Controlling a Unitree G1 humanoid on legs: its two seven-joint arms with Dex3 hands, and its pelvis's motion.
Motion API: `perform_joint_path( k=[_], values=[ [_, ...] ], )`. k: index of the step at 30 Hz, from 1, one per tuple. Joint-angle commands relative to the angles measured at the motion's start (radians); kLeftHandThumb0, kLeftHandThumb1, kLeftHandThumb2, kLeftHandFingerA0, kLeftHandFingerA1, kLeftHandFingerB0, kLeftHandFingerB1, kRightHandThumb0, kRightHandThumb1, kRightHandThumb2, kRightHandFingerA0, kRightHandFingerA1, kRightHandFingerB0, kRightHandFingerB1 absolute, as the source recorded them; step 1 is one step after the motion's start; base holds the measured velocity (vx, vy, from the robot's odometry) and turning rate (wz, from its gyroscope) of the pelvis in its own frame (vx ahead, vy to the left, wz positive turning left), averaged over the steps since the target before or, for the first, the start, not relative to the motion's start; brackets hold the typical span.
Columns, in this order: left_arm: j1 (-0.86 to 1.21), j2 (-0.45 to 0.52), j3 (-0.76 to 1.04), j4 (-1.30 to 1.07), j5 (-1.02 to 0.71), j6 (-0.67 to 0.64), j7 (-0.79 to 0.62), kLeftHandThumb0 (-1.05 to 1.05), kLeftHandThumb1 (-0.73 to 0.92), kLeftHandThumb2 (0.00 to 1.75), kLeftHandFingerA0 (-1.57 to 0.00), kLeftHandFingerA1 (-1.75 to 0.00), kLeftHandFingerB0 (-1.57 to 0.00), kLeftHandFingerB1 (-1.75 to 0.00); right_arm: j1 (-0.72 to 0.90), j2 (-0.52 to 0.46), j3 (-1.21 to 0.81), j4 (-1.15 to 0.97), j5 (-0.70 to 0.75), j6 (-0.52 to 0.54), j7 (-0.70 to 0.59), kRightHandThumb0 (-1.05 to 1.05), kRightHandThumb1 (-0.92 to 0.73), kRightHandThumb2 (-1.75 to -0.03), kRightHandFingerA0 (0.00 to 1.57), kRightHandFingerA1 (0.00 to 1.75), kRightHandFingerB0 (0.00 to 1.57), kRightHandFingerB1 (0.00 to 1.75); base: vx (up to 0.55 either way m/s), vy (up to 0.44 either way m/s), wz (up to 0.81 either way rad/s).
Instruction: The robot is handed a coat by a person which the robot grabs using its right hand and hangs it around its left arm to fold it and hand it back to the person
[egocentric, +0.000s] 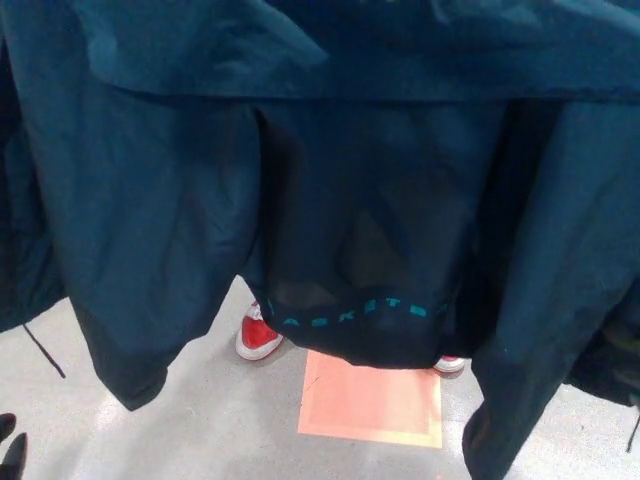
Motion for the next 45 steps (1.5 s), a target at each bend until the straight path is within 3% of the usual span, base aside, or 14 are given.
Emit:
perform_joint_path(
  k=[1, 5, 6, 8, 11, 12, 13, 20, 23, 38, 41, 42, 43, 45],
  values=[
    [0.026, 0.041, -0.087, -0.030, 0.087, -0.051, -0.001, -0.83, 0.87, 1.21, 0.00, -0.14, 0.00, -0.13, -0.011, -0.242, -0.456, -0.680, 1.055, 0.000, 0.354, -0.97, -0.91, -0.72, 0.33, 0.36, 0.29, 0.33, 0.00, 0.000, 0.00],
    [0.025, 0.034, -0.080, -0.028, 0.074, -0.045, 0.007, -0.87, 0.92, 1.23, 0.00, -0.10, 0.00, -0.09, -0.125, -0.282, -0.507, -0.710, 1.129, 0.019, 0.208, -0.92, -0.92, -0.69, 0.42, 0.36, 0.38, 0.35, 0.00, 0.000, 0.00],
    [0.027, 0.032, -0.078, -0.026, 0.071, -0.036, 0.009, -0.85, 0.92, 1.24, 0.00, -0.12, 0.00, -0.11, -0.211, -0.324, -0.529, -0.685, 1.113, 0.029, 0.158, -0.91, -0.75, -1.18, 0.34, 0.49, 0.16, 0.40, 0.00, 0.000, 0.00],
    [0.035, 0.031, -0.079, -0.026, 0.070, -0.035, 0.015, -0.88, 0.92, 1.25, 0.00, -0.12, 0.00, -0.11, -0.344, -0.408, -0.558, -0.622, 1.065, 0.071, 0.122, -0.95, -0.92, -0.71, 0.31, 0.36, 0.27, 0.32, 0.00, 0.000, 0.00],
    [0.031, 0.029, -0.080, -0.024, 0.068, -0.020, 0.028, -0.89, 0.92, 1.25, 0.00, -0.11, 0.00, -0.09, -0.522, -0.505, -0.525, -0.536, 0.972, 0.127, 0.118, -0.91, -0.73, -1.16, 0.17, 0.45, 0.11, 0.41, 0.00, 0.000, 0.00],
    [0.031, 0.027, -0.074, -0.023, 0.061, -0.019, 0.032, -0.89, 0.92, 1.25, 0.00, -0.11, 0.00, -0.09, -0.561, -0.535, -0.511, -0.515, 0.956, 0.154, 0.125, -0.38, -0.38, -1.06, 0.00, 0.48, 0.00, 0.47, 0.00, 0.000, 0.00],
    [0.033, 0.024, -0.071, -0.023, 0.057, -0.019, 0.042, -0.88, 0.92, 1.24, 0.00, -0.14, 0.00, -0.11, -0.631, -0.573, -0.476, -0.487, 0.932, 0.193, 0.130, -0.93, -0.74, -1.18, 0.03, 0.35, 0.05, 0.40, 0.00, 0.000, 0.00],
    [0.030, 0.028, -0.078, -0.018, 0.056, -0.047, 0.010, -0.86, 0.92, 1.25, 0.00, -0.12, 0.00, -0.11, -1.053, -0.567, -0.225, -0.407, 0.790, 0.314, 0.154, -0.88, -0.80, -0.64, 0.12, 0.27, 0.16, 0.29, 0.00, 0.000, 0.00],
    [0.029, 0.030, -0.084, -0.018, 0.062, -0.045, 0.018, -0.88, 0.92, 1.25, 0.00, -0.12, 0.00, -0.12, -1.157, -0.593, -0.168, -0.426, 0.743, 0.390, 0.150, -0.88, -0.65, -1.07, 0.06, 0.28, 0.10, 0.31, 0.00, 0.000, 0.00],
    [0.052, 0.031, -0.091, -0.026, 0.043, -0.079, -0.006, -0.87, 0.92, 1.21, 0.00, -0.12, 0.00, -0.12, -1.625, -0.336, 0.387, -0.132, 0.225, 0.591, 0.487, -0.92, -0.77, -0.78, 0.05, 0.23, 0.10, 0.21, 0.00, 0.000, 0.00],
    [0.056, 0.026, -0.087, -0.020, 0.042, -0.097, 0.017, -0.86, 0.92, 1.20, 0.00, -0.14, 0.00, -0.13, -1.665, -0.287, 0.455, -0.061, 0.186, 0.593, 0.509, -0.86, -0.68, -1.08, 0.10, 0.46, 0.01, 0.27, 0.00, 0.000, 0.00],
    [0.049, 0.029, -0.087, -0.020, 0.041, -0.087, 0.015, -0.88, 0.91, 1.20, 0.00, -0.12, 0.00, -0.11, -1.686, -0.277, 0.478, -0.040, 0.176, 0.607, 0.517, -0.86, -0.87, -0.67, 0.10, 0.29, 0.09, 0.23, 0.00, 0.000, 0.00],
    [0.041, 0.030, -0.085, -0.022, 0.037, -0.067, 0.015, -0.89, 0.91, 1.21, 0.00, -0.11, 0.00, -0.10, -1.703, -0.265, 0.496, -0.014, 0.164, 0.606, 0.522, -0.85, -0.69, -1.06, 0.04, 0.33, 0.08, 0.26, 0.00, 0.000, 0.00],
    [0.029, 0.033, -0.082, -0.025, 0.033, -0.049, 0.010, -0.90, 0.92, 1.21, 0.00, -0.10, 0.00, -0.10, -1.735, -0.231, 0.530, 0.048, 0.143, 0.600, 0.521, -0.85, -0.87, -0.67, 0.06, 0.24, 0.09, 0.24, 0.00, 0.000, 0.00]
  ],
)
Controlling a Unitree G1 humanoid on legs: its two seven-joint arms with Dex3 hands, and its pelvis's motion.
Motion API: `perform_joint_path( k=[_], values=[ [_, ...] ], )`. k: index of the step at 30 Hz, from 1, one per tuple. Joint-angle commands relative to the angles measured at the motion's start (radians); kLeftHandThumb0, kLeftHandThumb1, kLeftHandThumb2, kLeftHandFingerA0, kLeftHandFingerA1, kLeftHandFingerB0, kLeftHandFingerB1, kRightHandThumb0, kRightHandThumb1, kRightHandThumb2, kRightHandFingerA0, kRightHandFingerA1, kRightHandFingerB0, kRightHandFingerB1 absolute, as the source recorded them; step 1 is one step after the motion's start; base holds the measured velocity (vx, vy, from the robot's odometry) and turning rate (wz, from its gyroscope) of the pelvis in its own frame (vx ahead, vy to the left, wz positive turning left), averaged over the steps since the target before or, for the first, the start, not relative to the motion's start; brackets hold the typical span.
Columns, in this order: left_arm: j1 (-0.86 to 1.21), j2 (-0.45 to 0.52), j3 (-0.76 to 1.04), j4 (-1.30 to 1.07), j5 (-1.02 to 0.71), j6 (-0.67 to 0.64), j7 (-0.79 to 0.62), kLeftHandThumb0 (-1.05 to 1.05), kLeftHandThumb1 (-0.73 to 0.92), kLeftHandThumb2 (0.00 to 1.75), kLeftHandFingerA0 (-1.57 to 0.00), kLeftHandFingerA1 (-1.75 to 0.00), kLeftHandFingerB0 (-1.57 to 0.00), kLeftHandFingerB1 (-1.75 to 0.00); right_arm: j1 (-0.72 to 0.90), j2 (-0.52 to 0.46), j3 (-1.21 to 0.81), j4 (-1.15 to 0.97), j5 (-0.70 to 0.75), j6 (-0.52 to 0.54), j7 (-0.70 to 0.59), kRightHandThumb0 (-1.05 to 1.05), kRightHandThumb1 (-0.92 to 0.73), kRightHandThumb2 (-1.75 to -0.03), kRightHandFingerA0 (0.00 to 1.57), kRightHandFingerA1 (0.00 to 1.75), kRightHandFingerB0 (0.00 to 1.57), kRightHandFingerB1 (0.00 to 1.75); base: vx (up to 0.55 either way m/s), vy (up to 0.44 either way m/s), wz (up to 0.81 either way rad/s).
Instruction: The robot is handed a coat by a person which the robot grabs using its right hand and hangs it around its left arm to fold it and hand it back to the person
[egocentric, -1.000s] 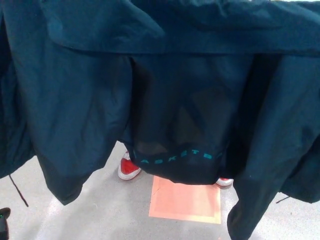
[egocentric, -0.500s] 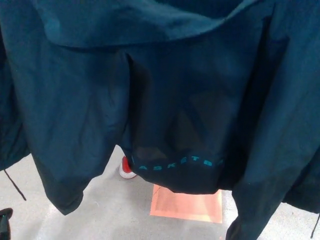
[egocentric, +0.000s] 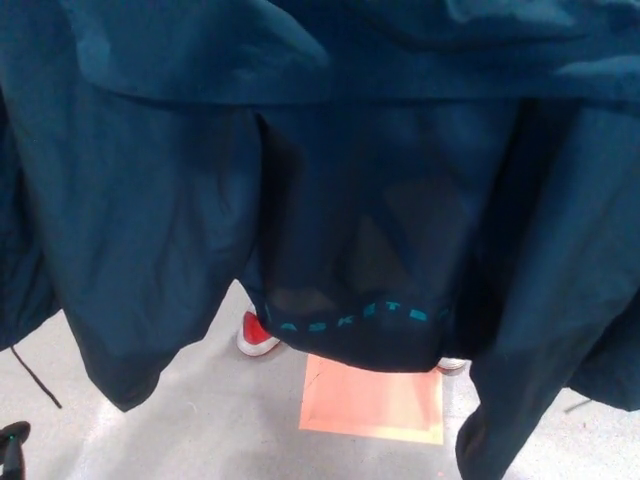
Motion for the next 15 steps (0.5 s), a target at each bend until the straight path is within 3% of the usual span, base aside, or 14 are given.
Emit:
perform_joint_path(
  k=[1, 2, 3, 4, 6, 9, 10, 11, 12, 15],
  values=[
    [0.017, 0.032, -0.010, -0.009, 0.023, -0.047, 0.013, -0.89, 0.90, 1.21, 0.00, -0.13, 0.00, -0.12, -0.401, 0.098, 0.350, 0.218, -0.204, 0.268, 0.326, -0.90, -0.76, -0.75, 0.06, 0.24, 0.10, 0.21, 0.00, 0.000, 0.00],
    [0.018, 0.031, -0.008, -0.008, 0.022, -0.050, 0.015, -0.89, 0.90, 1.21, 0.00, -0.13, 0.00, -0.12, -0.410, 0.106, 0.360, 0.235, -0.208, 0.265, 0.330, -0.90, -0.76, -0.75, 0.06, 0.24, 0.10, 0.21, 0.00, 0.000, 0.00],
    [0.020, 0.029, -0.008, -0.008, 0.021, -0.053, 0.015, -0.88, 0.90, 1.20, 0.00, -0.14, 0.00, -0.14, -0.433, 0.127, 0.388, 0.276, -0.223, 0.263, 0.345, -0.82, -0.67, -1.06, 0.00, 0.26, 0.12, 0.25, 0.00, 0.000, 0.00],
    [0.023, 0.029, -0.011, -0.011, 0.025, -0.057, 0.019, -0.88, 0.90, 1.20, -0.01, -0.16, -0.01, -0.16, -0.469, 0.165, 0.446, 0.344, -0.268, 0.253, 0.366, -0.85, -0.66, -1.02, 0.03, 0.26, 0.05, 0.21, 0.00, 0.000, 0.00],
    [0.027, 0.024, -0.003, -0.016, 0.015, -0.066, 0.016, -0.86, 0.89, 1.19, 0.00, -0.16, 0.00, -0.16, -0.496, 0.209, 0.496, 0.418, -0.289, 0.242, 0.386, -0.92, -0.68, -1.03, 0.06, 0.23, 0.07, 0.16, 0.00, 0.000, 0.00],
    [0.027, 0.019, -0.006, -0.019, 0.018, -0.046, 0.025, -0.87, 0.89, 1.18, -0.01, -0.17, -0.01, -0.17, -0.530, 0.250, 0.588, 0.507, -0.358, 0.200, 0.425, -0.89, -0.66, -1.05, 0.00, 0.18, 0.00, 0.16, 0.00, 0.000, 0.00],
    [0.029, 0.022, -0.009, -0.019, 0.020, -0.051, 0.017, -0.87, 0.90, 1.19, 0.00, -0.16, 0.00, -0.16, -0.539, 0.268, 0.620, 0.533, -0.378, 0.210, 0.428, -0.87, -0.63, -1.04, 0.00, 0.18, 0.00, 0.15, 0.00, 0.000, 0.00],
    [0.030, 0.023, -0.010, -0.020, 0.021, -0.052, 0.015, -0.87, 0.90, 1.19, 0.00, -0.15, 0.00, -0.15, -0.543, 0.275, 0.633, 0.546, -0.384, 0.213, 0.434, -0.90, -0.79, -0.62, 0.00, 0.21, 0.00, 0.18, 0.00, 0.000, 0.00],
    [0.033, 0.025, -0.010, -0.020, 0.021, -0.052, 0.011, -0.87, 0.90, 1.19, 0.00, -0.15, 0.00, -0.15, -0.542, 0.284, 0.650, 0.563, -0.397, 0.194, 0.440, -0.88, -0.63, -1.03, 0.00, 0.15, 0.00, 0.14, 0.00, 0.000, 0.00],
    [0.045, 0.026, -0.010, -0.022, 0.017, -0.064, -0.006, -0.88, 0.90, 1.20, 0.00, -0.16, 0.00, -0.16, -0.546, 0.322, 0.703, 0.636, -0.431, 0.157, 0.458, -0.87, -0.60, -1.01, 0.00, 0.14, 0.00, 0.14, 0.00, 0.000, 0.00]
  ],
)
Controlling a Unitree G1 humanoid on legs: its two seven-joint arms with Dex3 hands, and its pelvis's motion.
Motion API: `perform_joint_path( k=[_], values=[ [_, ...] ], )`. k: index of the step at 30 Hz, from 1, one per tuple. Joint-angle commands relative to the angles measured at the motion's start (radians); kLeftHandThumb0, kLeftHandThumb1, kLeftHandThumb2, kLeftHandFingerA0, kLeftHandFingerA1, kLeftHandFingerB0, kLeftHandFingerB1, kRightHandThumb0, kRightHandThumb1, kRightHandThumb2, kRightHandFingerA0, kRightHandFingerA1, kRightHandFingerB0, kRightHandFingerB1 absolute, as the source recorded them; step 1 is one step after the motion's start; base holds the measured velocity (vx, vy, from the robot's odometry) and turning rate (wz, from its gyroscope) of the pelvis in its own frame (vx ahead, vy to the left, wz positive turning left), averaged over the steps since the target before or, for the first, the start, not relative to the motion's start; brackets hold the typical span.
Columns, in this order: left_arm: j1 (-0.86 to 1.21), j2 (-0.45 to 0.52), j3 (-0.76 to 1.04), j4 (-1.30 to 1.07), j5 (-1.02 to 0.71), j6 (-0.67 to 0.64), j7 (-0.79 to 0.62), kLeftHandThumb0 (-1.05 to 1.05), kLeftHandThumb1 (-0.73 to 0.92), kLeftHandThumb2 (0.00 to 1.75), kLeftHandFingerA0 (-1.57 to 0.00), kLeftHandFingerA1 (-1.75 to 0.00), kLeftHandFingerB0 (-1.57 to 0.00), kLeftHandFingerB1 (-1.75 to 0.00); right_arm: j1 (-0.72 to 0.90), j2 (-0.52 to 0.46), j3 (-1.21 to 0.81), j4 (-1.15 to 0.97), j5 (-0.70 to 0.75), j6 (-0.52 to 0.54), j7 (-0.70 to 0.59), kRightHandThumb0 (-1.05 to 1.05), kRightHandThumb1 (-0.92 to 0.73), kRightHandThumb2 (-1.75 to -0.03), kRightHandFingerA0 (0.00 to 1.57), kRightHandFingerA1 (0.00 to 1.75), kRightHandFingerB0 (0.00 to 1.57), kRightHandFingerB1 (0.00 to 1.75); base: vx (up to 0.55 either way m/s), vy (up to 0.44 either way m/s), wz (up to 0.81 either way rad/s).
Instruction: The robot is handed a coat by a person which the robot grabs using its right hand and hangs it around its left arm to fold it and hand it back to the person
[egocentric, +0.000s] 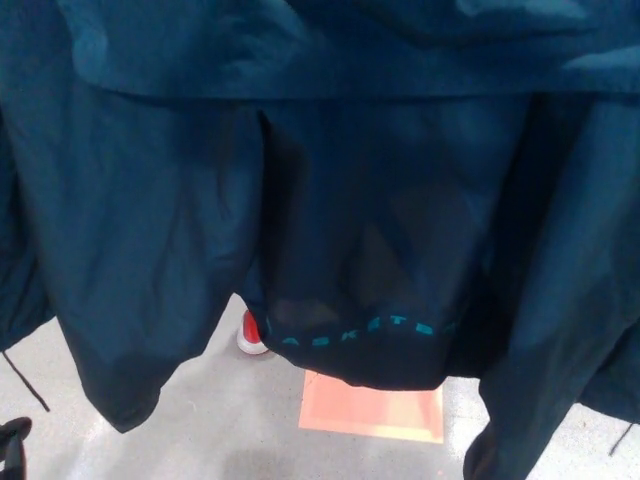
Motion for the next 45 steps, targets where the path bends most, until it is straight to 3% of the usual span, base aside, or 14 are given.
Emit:
perform_joint_path(
  k=[1, 2, 4, 6, 16, 18, 20, 24, 25, 26, 29, 37, 38, 45],
  values=[
    [0.040, 0.026, -0.012, -0.010, 0.022, -0.047, 0.003, -0.88, 0.90, 1.20, 0.00, -0.16, 0.00, -0.16, -0.091, 0.109, 0.173, 0.184, -0.232, 0.022, 0.208, -0.87, -0.60, -1.01, 0.00, 0.14, 0.00, 0.14, 0.00, 0.000, 0.00],
    [0.042, 0.025, -0.015, -0.016, 0.027, -0.038, 0.015, -0.89, 0.90, 1.21, 0.00, -0.14, 0.00, -0.15, -0.091, 0.127, 0.185, 0.212, -0.233, 0.031, 0.221, -0.87, -0.74, -0.63, 0.00, 0.13, 0.00, 0.15, 0.00, 0.000, 0.00],
    [0.043, 0.023, -0.014, -0.019, 0.022, -0.032, 0.012, -0.89, 0.88, 1.20, 0.00, -0.14, 0.00, -0.15, -0.094, 0.136, 0.226, 0.237, -0.278, -0.004, 0.236, -0.88, -0.59, -1.02, 0.00, 0.12, 0.00, 0.13, 0.00, 0.000, 0.00],
    [0.046, 0.015, -0.006, -0.022, 0.009, -0.026, 0.012, -0.90, 0.87, 1.20, 0.00, -0.14, 0.00, -0.15, -0.093, 0.143, 0.250, 0.254, -0.305, -0.026, 0.254, -0.96, -0.61, -0.82, 0.00, 0.08, 0.00, 0.14, 0.00, 0.000, 0.00],
    [0.061, 0.020, -0.006, -0.037, 0.007, -0.045, -0.012, -0.87, 0.92, 1.20, 0.00, -0.13, 0.00, -0.15, -0.090, 0.176, 0.304, 0.418, -0.374, -0.132, 0.430, -0.91, -0.62, -0.99, 0.03, 0.24, 0.06, 0.23, 0.00, 0.000, 0.00],
    [0.059, 0.021, -0.003, -0.036, 0.003, -0.053, -0.018, -0.87, 0.91, 1.20, 0.00, -0.13, 0.00, -0.15, -0.090, 0.173, 0.313, 0.433, -0.407, -0.172, 0.433, -0.93, -0.78, -0.64, 0.06, 0.25, 0.11, 0.26, 0.00, 0.000, 0.00],
    [0.062, 0.022, -0.004, -0.034, 0.006, -0.066, -0.016, -0.87, 0.91, 1.20, 0.00, -0.13, 0.00, -0.15, -0.085, 0.162, 0.331, 0.424, -0.468, -0.191, 0.402, -0.91, -0.59, -0.99, 0.03, 0.26, 0.09, 0.29, 0.00, 0.000, 0.00],
    [0.061, 0.021, 0.002, -0.032, -0.002, -0.061, -0.023, -0.84, 0.91, 1.20, 0.00, -0.15, 0.00, -0.14, -0.062, 0.152, 0.360, 0.431, -0.543, -0.231, 0.386, -0.90, -0.57, -0.98, 0.03, 0.25, 0.07, 0.23, 0.00, 0.000, 0.00],
    [0.059, 0.019, 0.007, -0.032, -0.007, -0.056, -0.020, -0.86, 0.88, 1.18, 0.00, -0.15, 0.00, -0.16, -0.053, 0.153, 0.361, 0.430, -0.560, -0.220, 0.365, -0.92, -0.70, -0.62, 0.30, 0.36, 0.31, 0.32, 0.00, 0.000, 0.00],
    [0.058, 0.015, 0.015, -0.032, -0.014, -0.049, -0.015, -0.86, 0.88, 1.18, 0.00, -0.15, 0.00, -0.16, -0.039, 0.153, 0.366, 0.424, -0.584, -0.202, 0.332, -0.92, -0.70, -0.62, 0.30, 0.36, 0.31, 0.32, 0.00, 0.000, 0.00],
    [0.060, 0.006, 0.027, -0.028, -0.023, -0.076, -0.023, -0.88, 0.89, 1.18, 0.00, -0.14, 0.00, -0.16, 0.032, 0.140, 0.331, 0.380, -0.643, -0.201, 0.141, -0.70, -0.82, -0.66, 1.11, 0.52, 0.90, 0.48, 0.00, 0.000, 0.00],
    [0.051, 0.004, 0.014, -0.021, 0.004, -0.132, -0.001, -0.85, 0.84, 1.16, -0.09, -0.26, -0.09, -0.31, 0.119, 0.130, 0.254, 0.397, -0.731, -0.291, -0.202, -0.30, -0.81, -0.64, 0.86, 0.54, 0.77, 0.54, 0.00, 0.000, 0.00],
    [0.048, 0.001, 0.020, -0.021, -0.006, -0.129, -0.015, -0.87, 0.83, 1.15, -0.08, -0.26, -0.08, -0.28, 0.120, 0.128, 0.250, 0.401, -0.740, -0.296, -0.233, -0.32, -0.83, -0.64, 0.87, 0.67, 0.44, 0.43, 0.00, 0.000, 0.00],
    [0.044, 0.003, 0.020, -0.028, -0.012, -0.137, -0.041, -0.82, 0.86, 1.17, -0.06, -0.28, -0.06, -0.29, 0.082, 0.134, 0.244, 0.499, -0.782, -0.333, -0.361, -0.34, -0.74, -0.62, 0.73, 1.21, 0.60, 0.45, 0.00, 0.000, 0.00]
  ],
)
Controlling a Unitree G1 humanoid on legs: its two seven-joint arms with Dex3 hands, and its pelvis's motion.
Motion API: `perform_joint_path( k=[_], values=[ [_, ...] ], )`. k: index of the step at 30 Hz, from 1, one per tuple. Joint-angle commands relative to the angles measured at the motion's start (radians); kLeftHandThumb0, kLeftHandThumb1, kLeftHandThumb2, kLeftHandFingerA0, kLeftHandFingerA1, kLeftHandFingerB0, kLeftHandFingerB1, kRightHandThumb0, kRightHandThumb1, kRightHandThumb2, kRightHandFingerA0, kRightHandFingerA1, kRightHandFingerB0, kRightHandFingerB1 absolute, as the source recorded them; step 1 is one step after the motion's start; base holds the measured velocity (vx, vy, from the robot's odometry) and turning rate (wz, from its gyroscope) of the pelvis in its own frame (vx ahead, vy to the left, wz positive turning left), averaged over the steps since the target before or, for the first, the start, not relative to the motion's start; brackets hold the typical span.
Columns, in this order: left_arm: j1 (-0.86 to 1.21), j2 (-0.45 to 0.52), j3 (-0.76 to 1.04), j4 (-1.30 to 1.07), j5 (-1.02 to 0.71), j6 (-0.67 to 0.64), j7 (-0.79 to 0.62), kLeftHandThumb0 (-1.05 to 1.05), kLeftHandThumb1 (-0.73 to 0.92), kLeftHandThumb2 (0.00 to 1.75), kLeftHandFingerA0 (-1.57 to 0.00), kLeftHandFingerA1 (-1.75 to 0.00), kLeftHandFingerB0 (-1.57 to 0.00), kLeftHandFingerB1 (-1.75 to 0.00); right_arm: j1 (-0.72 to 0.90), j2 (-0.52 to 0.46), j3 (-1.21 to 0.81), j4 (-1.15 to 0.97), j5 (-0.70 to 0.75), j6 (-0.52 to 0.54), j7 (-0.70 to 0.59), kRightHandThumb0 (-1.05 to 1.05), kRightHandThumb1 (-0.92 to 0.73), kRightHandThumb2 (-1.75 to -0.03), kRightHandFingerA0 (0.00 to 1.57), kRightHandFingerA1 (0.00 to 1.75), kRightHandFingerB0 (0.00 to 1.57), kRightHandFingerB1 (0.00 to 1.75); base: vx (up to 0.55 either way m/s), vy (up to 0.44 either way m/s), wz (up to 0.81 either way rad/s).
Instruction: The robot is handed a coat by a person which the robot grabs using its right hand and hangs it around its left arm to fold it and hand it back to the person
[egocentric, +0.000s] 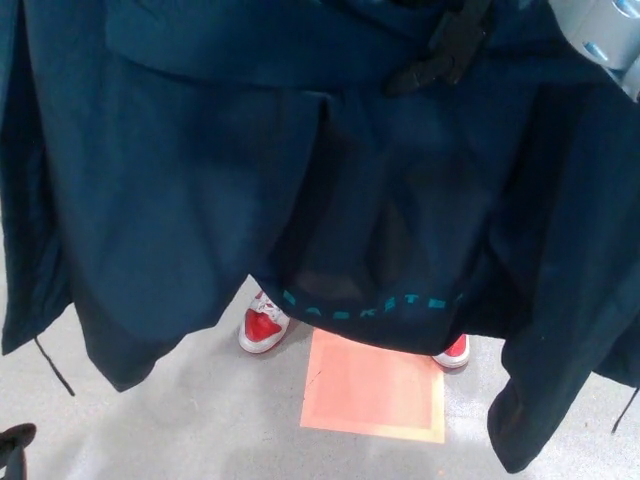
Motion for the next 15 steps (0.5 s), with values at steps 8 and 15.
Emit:
perform_joint_path(
  k=[8, 15],
  values=[
    [-0.012, -0.004, 0.002, -0.015, -0.003, -0.093, -0.014, -0.81, 0.85, 0.86, -0.08, -0.31, -0.08, -0.28, -0.013, -0.001, -0.061, 0.191, -0.207, -0.133, -0.484, -0.35, -0.74, -0.66, 0.78, 1.56, 0.72, 0.59, 0.00, 0.000, 0.00],
    [-0.033, -0.021, 0.029, -0.051, -0.046, -0.084, -0.045, -0.86, 0.82, 0.83, -0.11, -0.34, -0.08, -0.29, -0.077, -0.001, -0.072, 0.263, -0.284, -0.210, -0.830, -0.34, -0.78, -0.65, 0.84, 1.30, 0.71, 1.09, 0.00, 0.000, 0.00]
  ],
)
